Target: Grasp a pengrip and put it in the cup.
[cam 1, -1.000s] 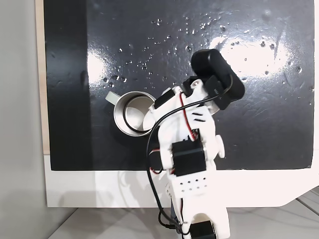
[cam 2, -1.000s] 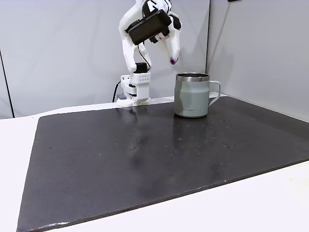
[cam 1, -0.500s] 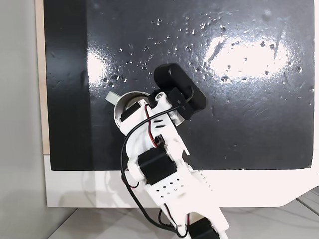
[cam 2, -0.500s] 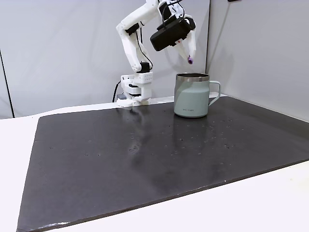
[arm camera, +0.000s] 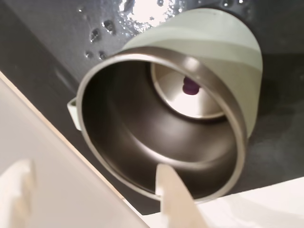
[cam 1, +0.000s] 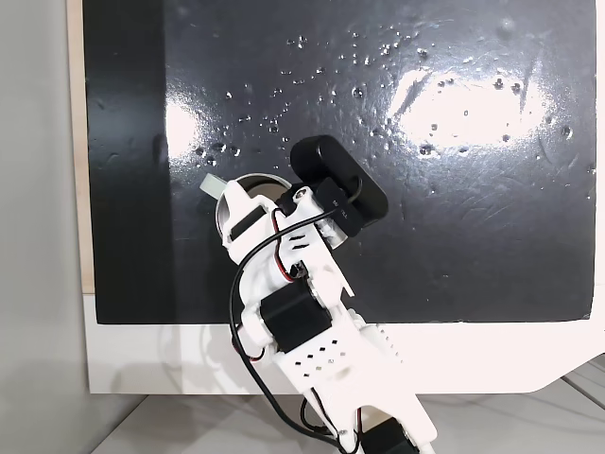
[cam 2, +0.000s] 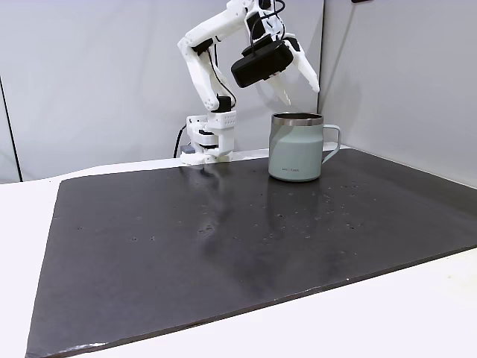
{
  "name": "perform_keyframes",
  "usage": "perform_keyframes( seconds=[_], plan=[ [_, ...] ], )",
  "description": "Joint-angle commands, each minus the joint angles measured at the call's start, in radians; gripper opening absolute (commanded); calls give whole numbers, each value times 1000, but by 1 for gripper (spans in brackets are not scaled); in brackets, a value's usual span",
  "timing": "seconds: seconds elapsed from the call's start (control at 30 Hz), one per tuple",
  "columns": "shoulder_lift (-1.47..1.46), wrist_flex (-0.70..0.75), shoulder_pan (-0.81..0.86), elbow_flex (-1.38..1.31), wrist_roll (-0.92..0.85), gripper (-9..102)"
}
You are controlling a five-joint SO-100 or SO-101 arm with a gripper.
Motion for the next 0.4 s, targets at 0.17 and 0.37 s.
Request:
perform_keyframes(
  seconds=[0.17,0.37],
  plan=[
    [31,-28,2,-6,-2,31],
    [28,-23,6,-20,-8,31]
  ],
)
